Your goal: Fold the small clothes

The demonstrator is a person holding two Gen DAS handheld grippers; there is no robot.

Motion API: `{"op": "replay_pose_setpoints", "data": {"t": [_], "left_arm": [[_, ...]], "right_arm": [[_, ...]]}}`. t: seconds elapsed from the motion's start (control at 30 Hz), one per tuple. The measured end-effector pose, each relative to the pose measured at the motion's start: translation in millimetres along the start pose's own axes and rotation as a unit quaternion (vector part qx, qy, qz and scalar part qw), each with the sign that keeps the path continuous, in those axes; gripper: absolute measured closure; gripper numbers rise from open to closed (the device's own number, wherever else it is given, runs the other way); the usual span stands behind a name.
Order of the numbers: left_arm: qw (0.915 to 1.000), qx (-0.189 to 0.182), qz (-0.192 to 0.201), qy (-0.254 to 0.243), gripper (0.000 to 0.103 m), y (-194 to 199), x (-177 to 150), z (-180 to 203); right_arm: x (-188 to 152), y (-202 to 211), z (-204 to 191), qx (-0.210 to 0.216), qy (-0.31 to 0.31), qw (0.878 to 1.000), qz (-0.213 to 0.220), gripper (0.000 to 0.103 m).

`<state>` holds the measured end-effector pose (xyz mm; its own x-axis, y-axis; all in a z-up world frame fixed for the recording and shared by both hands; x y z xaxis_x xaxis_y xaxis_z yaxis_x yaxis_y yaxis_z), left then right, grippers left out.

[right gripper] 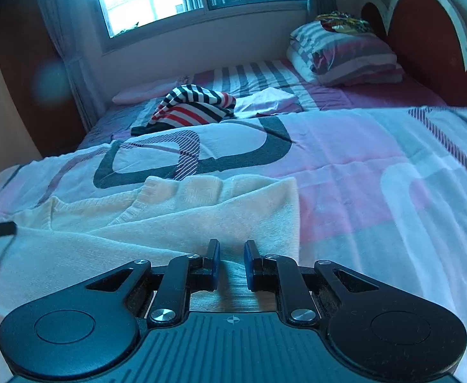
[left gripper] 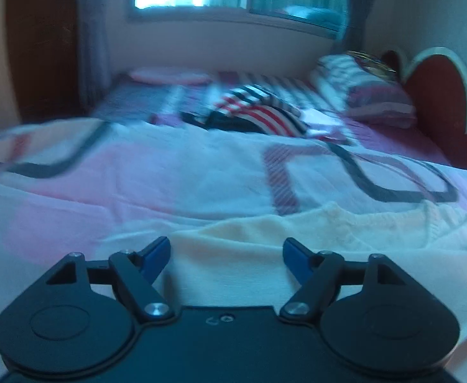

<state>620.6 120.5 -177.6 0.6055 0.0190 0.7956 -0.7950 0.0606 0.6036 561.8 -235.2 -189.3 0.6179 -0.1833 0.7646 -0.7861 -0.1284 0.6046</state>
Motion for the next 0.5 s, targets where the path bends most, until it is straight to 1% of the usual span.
{"op": "replay_pose_setpoints", "data": {"t": [0.07, 0.1, 0.13, 0.17, 0.23, 0.3, 0.37, 0.4, 0.43, 0.5], "left_arm": [[0.999, -0.038, 0.017, 0.018, 0.027, 16, 0, 13], [0.9986, -0.047, 0.023, 0.006, 0.027, 21, 0, 26], [0.9985, -0.044, 0.028, -0.014, 0.027, 24, -2, 40], [0.9979, -0.051, 0.026, -0.03, 0.027, 25, -3, 54], [0.9965, -0.07, 0.022, -0.04, 0.026, 23, -9, 76], [0.9965, -0.069, 0.013, -0.044, 0.026, 18, -17, 85], [0.9972, -0.062, 0.004, -0.04, 0.027, 13, -25, 79], [0.9979, -0.048, 0.005, -0.043, 0.027, 13, -29, 72], [0.9983, -0.04, 0.006, -0.042, 0.027, 15, -33, 64], [0.9989, -0.032, 0.009, -0.034, 0.025, 21, -38, 45]], "right_arm": [[5, 5, -18, 0.031, -0.013, 0.999, 0.017, 0.089], [5, 3, -35, 0.046, -0.008, 0.999, 0.014, 0.089], [4, 0, -51, 0.06, 0.001, 0.998, 0.009, 0.089], [1, -4, -73, 0.079, 0.01, 0.997, 0.003, 0.089], [-5, -12, -104, 0.102, 0.028, 0.994, -0.008, 0.089], [-14, -22, -124, 0.11, 0.044, 0.993, -0.021, 0.088], [-20, -26, -128, 0.112, 0.059, 0.992, -0.026, 0.076], [-22, -25, -124, 0.108, 0.066, 0.992, -0.019, 0.07], [-21, -23, -117, 0.094, 0.073, 0.993, -0.012, 0.069], [-18, -16, -79, 0.03, 0.072, 0.997, 0.007, 0.069]]}}
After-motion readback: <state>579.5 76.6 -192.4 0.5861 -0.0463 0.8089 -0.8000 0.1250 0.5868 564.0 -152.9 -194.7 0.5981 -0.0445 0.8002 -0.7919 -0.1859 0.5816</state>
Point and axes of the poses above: each gripper's, at about its wrist camera, not at the fingertips, and y roughly against the way its jaws point, z to its right, x to its top, the point moved 8 cm from there along -y, roughly the way its jaws point, and after that the axes turned 4 degrees about z, right-handed, at the moved point
